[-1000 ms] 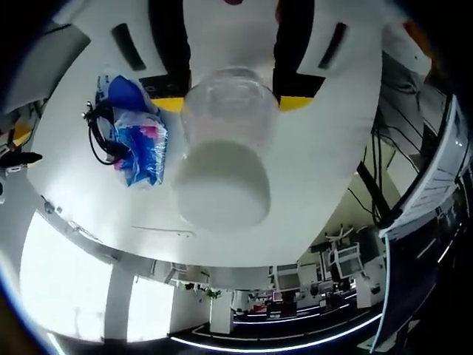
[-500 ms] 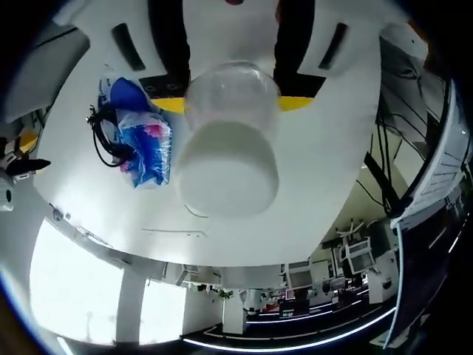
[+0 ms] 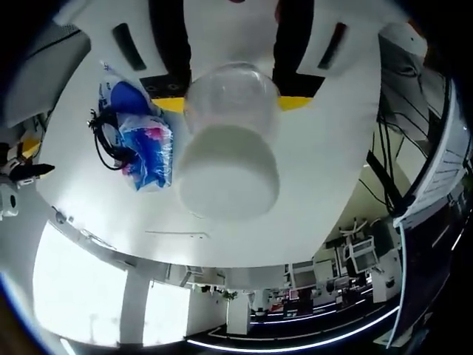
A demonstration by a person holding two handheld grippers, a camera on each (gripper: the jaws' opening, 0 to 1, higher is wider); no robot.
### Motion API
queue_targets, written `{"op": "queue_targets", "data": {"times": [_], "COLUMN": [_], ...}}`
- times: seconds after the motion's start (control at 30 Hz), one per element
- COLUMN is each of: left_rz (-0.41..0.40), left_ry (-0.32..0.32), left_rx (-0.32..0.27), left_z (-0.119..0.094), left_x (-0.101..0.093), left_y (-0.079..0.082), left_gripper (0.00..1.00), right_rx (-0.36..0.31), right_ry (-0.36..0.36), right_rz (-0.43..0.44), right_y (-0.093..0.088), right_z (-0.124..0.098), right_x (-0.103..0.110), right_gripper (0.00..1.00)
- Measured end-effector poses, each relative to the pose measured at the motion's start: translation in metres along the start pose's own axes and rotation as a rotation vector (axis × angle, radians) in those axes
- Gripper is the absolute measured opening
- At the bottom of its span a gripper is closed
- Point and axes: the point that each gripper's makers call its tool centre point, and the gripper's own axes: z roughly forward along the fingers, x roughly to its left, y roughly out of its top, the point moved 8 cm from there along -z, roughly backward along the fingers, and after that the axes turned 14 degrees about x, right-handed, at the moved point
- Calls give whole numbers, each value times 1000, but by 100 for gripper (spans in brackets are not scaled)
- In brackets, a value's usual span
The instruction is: Arrange the tabletop items into an orderly group along one side of the table until the central work area is clear of visible clutter.
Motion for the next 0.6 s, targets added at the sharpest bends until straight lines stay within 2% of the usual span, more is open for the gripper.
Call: {"op": "queue_targets", "data": {"times": [0.37, 0.6], "left_rz": [-18, -28], "left_ry": [-10, -4], "left_rx": [-29, -43], "left_z": [1, 2], "left_x": [3, 2], "left_y": [1, 1], "left_gripper": [41, 41], "right_rx": [-15, -11], "right_ry": [0, -4], "right_rz": [-11, -8], "right_y": [7, 2], "right_z": [-1, -4], "right_x": [2, 2], "right_gripper": [66, 66]}}
